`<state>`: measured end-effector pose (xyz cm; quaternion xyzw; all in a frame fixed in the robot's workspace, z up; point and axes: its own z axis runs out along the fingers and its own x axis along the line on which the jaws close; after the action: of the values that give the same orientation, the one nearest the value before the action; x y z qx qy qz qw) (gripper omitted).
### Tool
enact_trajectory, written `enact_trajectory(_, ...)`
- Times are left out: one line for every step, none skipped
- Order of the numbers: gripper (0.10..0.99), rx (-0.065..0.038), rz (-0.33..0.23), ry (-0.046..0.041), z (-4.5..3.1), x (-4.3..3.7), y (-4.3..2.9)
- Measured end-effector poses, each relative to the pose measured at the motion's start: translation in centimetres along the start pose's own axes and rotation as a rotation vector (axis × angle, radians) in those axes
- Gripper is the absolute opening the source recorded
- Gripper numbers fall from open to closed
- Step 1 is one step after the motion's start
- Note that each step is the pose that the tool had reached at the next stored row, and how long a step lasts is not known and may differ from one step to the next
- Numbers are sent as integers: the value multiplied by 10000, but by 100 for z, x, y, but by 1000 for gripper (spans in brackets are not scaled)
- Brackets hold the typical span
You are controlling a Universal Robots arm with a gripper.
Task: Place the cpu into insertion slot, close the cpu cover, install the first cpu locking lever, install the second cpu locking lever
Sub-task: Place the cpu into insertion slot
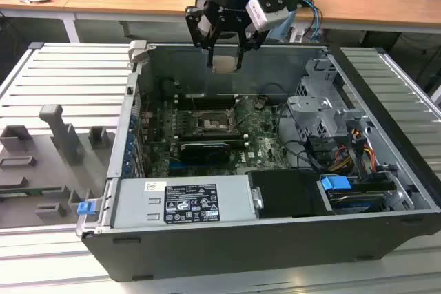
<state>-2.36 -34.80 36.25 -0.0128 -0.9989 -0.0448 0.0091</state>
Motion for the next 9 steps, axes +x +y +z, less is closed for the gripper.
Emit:
enact_trajectory(541,0,0,0,0,0,0)
enact_trajectory(541,0,1,0,0,0,0)
enact_trajectory(541,0,33,-3,0,0,0)
enact_trajectory(541,-1,98,-8,0,0,0)
enact_trajectory(541,-2,143,-13,0,0,0)
enact_trajectory(541,-3,163,-15,0,0,0)
enact_trajectory(541,-3,187,-17,0,0,0)
enact_trajectory(541,-4,225,-20,0,0,0)
enact_trajectory(541,-5,265,-24,0,0,0)
